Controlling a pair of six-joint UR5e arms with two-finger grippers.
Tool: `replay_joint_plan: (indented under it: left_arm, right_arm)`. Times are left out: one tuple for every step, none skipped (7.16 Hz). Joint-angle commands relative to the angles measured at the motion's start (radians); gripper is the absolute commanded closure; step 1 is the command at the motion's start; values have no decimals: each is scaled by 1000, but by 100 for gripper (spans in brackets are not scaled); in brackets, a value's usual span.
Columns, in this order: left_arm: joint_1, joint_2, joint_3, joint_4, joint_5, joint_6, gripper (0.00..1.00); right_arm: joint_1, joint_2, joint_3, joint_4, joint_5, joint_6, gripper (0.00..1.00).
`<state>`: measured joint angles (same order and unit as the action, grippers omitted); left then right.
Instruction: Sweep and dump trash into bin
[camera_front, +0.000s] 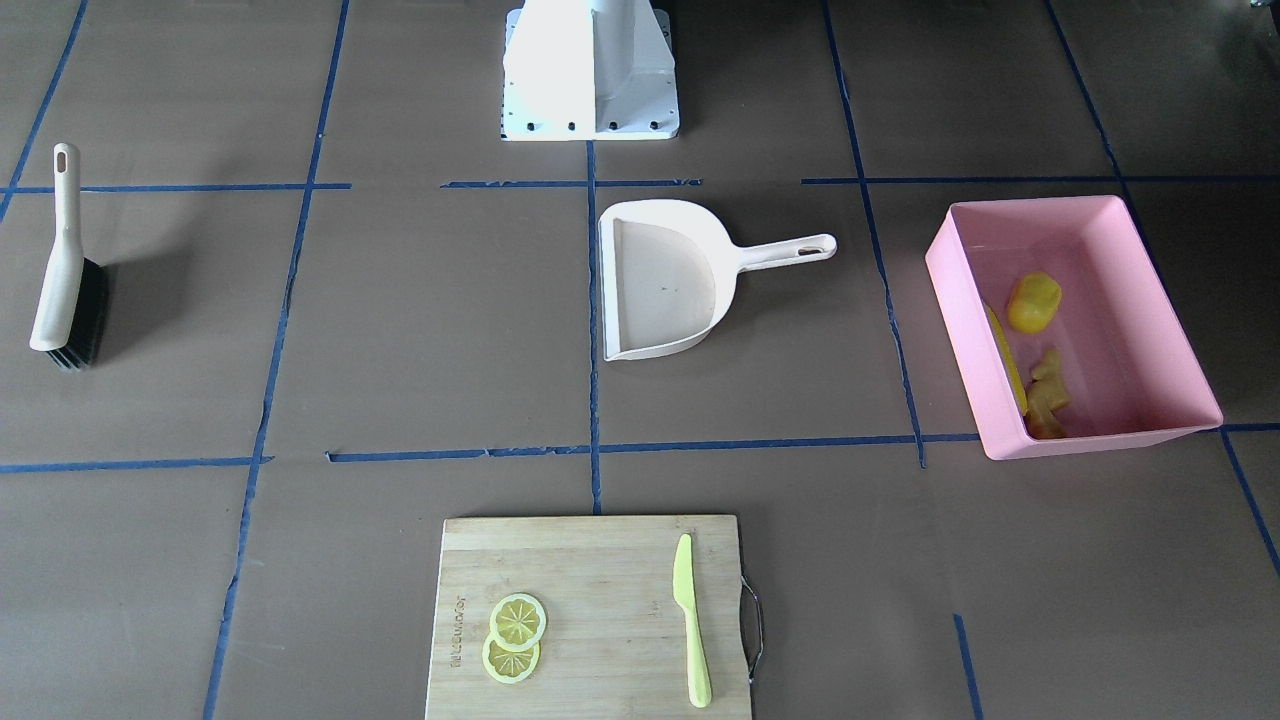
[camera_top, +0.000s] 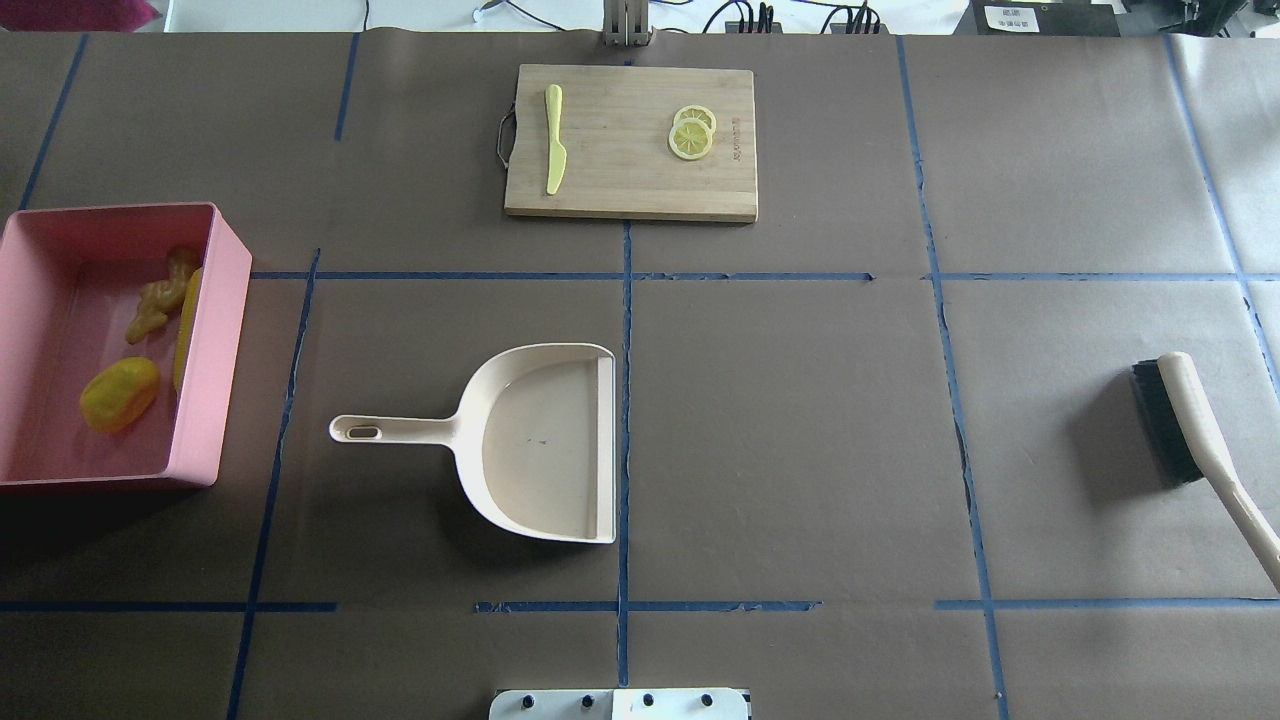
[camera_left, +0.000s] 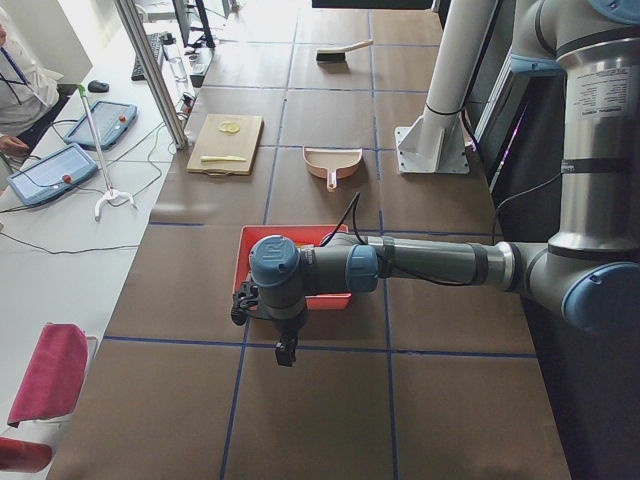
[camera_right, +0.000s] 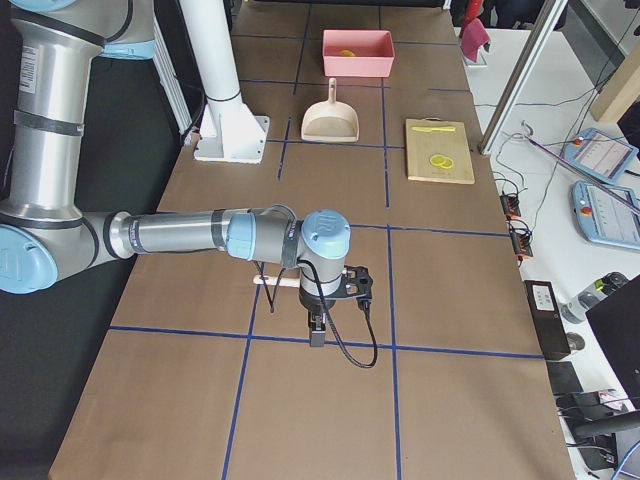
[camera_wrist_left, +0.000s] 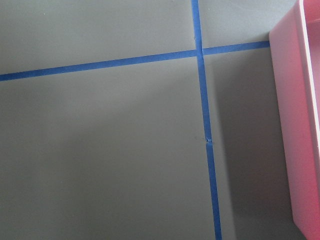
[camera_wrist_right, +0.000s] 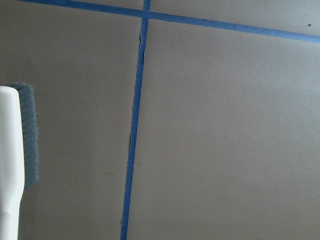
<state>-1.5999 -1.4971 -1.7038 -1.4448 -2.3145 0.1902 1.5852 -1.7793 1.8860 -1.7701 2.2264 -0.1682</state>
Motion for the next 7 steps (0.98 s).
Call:
replay_joint_plan:
  left_arm:
    - [0,0,-5,1,0,1,0]
    - [0,0,-5,1,0,0,0]
    - [0,0,-1,0,1,0,0]
    - [0,0,-2,0,0,0,0]
    - [0,0,-1,0,0,0,0]
    - [0,0,0,0,0,0,0]
    - [0,1,0,0,-2,0,0]
  right_arm:
    - [-1,0,-4,1,2,-1,0]
    - [-1,0,-5,1,2,-1,0]
    - [-1,0,-5,3,2,-1,0]
    - [-1,0,-10,3,4,-1,0]
    - [-1,0,-12,3,22,-1,0]
    - [-1,0,-12,3,28,-1,0]
    - [-1,0,-12,3,30,-1,0]
